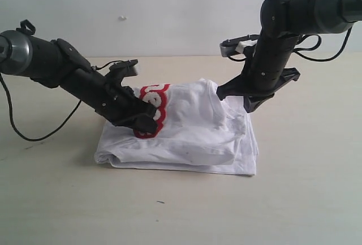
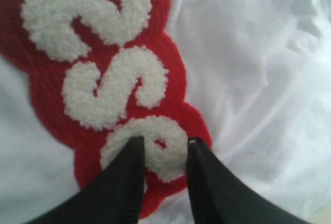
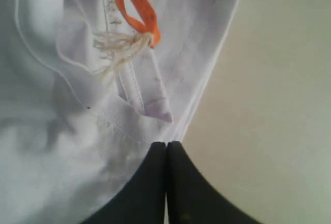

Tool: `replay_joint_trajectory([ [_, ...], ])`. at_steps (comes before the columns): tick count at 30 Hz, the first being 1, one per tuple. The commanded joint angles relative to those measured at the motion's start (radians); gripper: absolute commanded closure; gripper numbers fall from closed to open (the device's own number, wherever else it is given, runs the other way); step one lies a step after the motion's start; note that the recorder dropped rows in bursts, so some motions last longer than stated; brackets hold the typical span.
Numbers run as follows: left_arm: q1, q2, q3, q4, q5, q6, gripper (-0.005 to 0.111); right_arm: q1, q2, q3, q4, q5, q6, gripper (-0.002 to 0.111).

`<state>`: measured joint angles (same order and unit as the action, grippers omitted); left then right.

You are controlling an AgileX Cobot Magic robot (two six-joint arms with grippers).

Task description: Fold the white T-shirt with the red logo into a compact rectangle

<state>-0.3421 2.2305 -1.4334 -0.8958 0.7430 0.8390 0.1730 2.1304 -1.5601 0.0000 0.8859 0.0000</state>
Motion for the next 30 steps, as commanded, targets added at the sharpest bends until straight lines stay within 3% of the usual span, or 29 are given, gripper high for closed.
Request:
replay_joint_trajectory([
  [1,0.003,-0.015,0.012,-0.038,0.081,0.061,0.076,0.001,-0.013,-0.006,0.000,-0.045,0.006,0.108],
  [7,0.007,-0.167,0.012,-0.016,0.101,0.099,0.078,0.001,-0.091,-0.006,-0.135,-0.109,0.133,0.108],
  [12,0.018,-0.300,0.014,0.011,0.018,0.102,0.106,0.001,-0.181,0.045,-0.262,-0.111,0.182,0.108],
  [17,0.020,-0.430,0.088,0.017,-0.149,0.106,0.107,0.001,-0.285,0.135,-0.351,-0.139,0.254,0.108],
  [25,0.020,-0.695,0.324,0.025,-0.501,0.129,0.107,0.001,-0.473,0.325,-0.358,-0.317,0.319,0.108],
  [30,0.020,-0.849,0.438,0.001,-0.604,0.127,0.107,0.001,-0.605,0.447,-0.358,-0.401,0.326,0.108],
])
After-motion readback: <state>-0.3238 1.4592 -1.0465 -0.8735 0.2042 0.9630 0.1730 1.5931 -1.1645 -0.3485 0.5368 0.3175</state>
